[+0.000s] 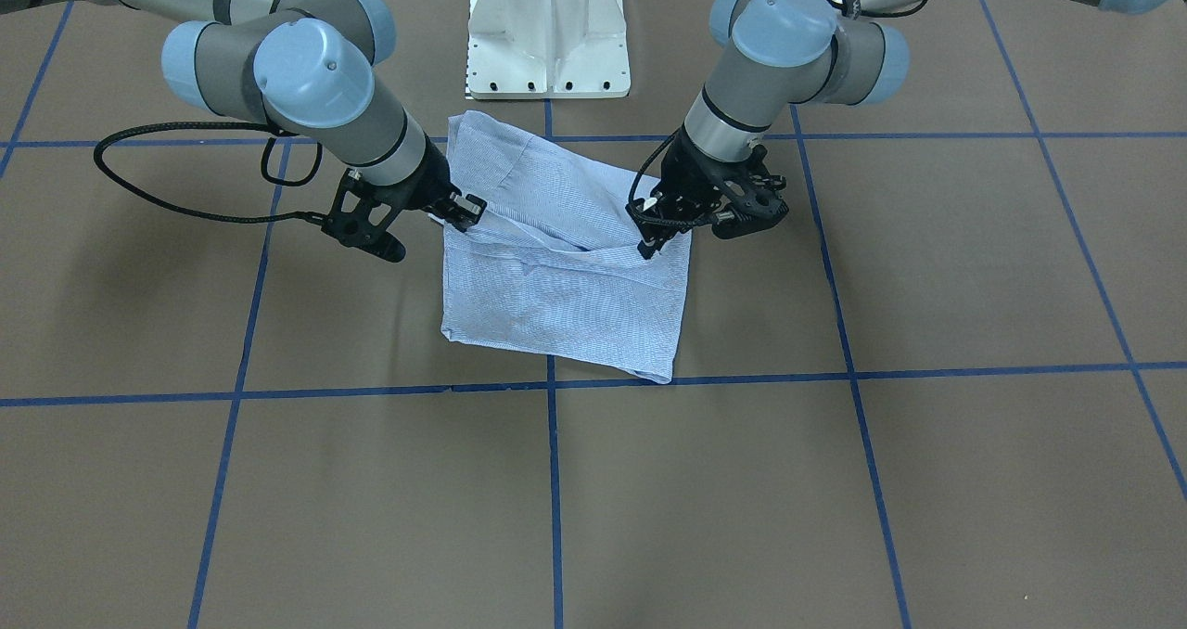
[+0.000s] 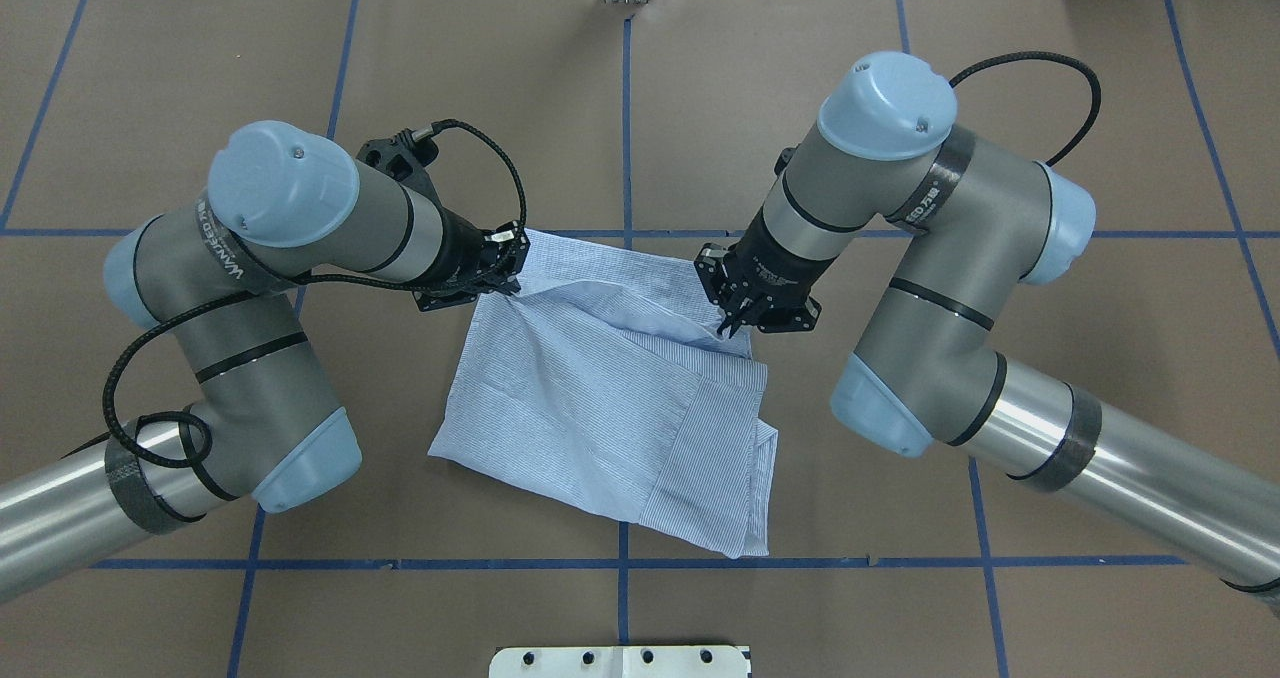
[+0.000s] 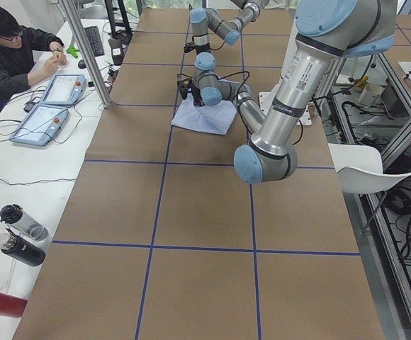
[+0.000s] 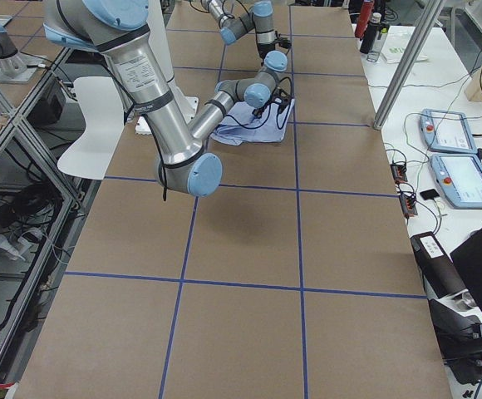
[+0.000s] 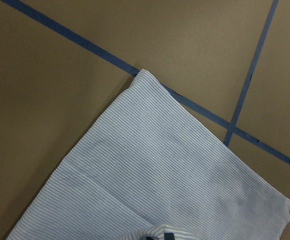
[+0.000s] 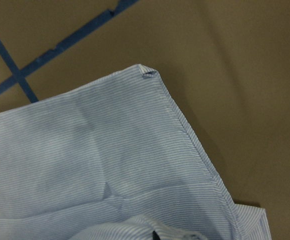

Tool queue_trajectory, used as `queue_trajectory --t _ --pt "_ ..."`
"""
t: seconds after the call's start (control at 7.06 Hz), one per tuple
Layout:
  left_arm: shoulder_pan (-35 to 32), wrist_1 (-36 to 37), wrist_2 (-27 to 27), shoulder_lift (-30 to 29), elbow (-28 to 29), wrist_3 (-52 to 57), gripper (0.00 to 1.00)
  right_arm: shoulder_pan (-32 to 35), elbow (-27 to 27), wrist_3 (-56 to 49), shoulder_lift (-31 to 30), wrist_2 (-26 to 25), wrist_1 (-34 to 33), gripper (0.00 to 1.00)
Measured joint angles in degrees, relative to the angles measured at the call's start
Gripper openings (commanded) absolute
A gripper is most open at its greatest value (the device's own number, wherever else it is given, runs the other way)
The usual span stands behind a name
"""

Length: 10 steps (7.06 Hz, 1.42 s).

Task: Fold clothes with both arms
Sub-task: 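Fold the held edge with both grippers away from the robot over the shirt, then release the shirt with both grippers and raise them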

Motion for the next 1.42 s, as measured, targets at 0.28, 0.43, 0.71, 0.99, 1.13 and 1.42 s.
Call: queue_trajectory --t 0.28,0.43,0.71,0.99,1.13,1.42 --pt "-1.6 -1.0 0.0 -1.5 2.9 1.4 0.00 1.6 -4.7 -1.8 3.2 0.0 0.0 0.00" --pt "-2.2 -2.4 0.0 -2.4 5.4 2.2 0.00 1.8 -8.1 -3.1 5.4 -0.1 0.1 0.00" --pt "-2.8 -6.7 0.0 -4.1 11.2 2.6 0.00 2.2 -12.6 -5.0 7.7 -0.1 0.3 0.00" --pt "-3.1 -11.0 0.0 -6.2 17.4 2.6 0.00 2.7 -15.6 -6.5 8.7 -0.2 0.3 0.00" --pt "-3.4 -12.9 0.1 -7.2 20.2 2.6 0.00 2.8 -17.0 -7.1 9.1 -0.2 0.3 0.00" --pt "-4.0 -14.8 0.1 -8.2 22.6 2.6 0.41 3.0 -18.5 -7.9 9.4 -0.3 0.4 0.99"
